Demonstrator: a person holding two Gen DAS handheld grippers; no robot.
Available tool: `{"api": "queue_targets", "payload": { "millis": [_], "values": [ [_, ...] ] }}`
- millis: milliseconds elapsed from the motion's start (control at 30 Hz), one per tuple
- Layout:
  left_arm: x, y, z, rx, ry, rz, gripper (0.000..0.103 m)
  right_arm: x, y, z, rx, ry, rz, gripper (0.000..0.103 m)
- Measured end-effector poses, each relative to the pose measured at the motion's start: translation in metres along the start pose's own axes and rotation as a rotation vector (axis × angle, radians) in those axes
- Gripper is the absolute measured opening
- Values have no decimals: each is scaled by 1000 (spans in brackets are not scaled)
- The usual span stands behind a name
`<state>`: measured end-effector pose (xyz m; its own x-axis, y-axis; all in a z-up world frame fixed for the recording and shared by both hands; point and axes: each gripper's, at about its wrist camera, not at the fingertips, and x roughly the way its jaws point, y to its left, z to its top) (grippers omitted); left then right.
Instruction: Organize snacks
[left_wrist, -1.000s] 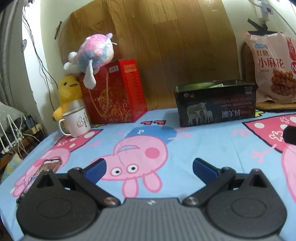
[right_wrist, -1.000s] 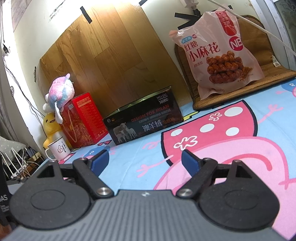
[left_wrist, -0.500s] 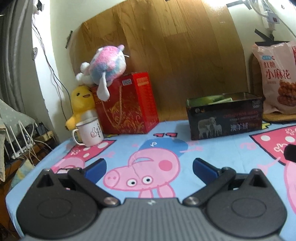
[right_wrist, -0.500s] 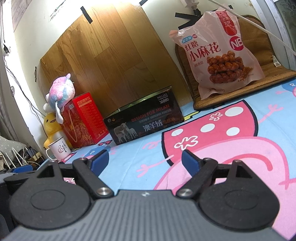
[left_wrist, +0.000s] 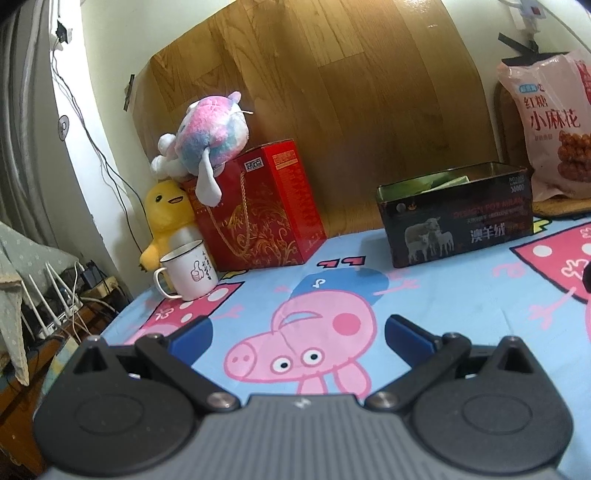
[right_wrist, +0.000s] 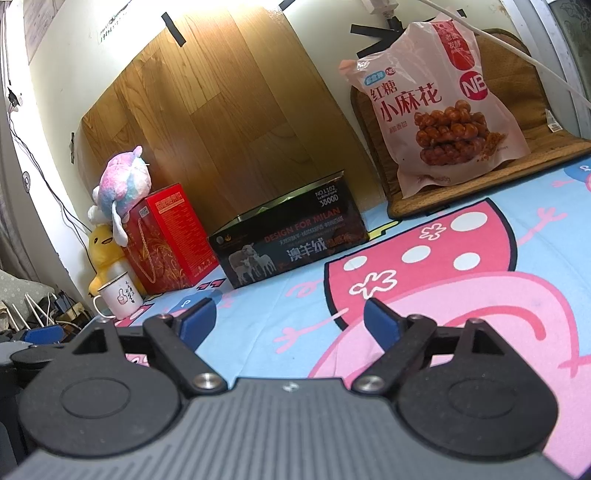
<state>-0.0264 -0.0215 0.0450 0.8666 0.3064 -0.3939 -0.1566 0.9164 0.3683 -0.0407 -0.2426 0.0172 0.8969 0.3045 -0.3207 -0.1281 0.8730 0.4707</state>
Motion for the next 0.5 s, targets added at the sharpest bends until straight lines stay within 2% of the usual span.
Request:
{"api": "queue_targets", "payload": {
  "millis": [167, 500],
  "values": [
    [4, -1, -2, 5, 33, -40, 103, 0, -1, 0, -1, 1, 3, 89],
    [4, -5, -4, 27, 46, -66, 103, 1, -1, 0, 0, 1, 4, 90]
  ]
}}
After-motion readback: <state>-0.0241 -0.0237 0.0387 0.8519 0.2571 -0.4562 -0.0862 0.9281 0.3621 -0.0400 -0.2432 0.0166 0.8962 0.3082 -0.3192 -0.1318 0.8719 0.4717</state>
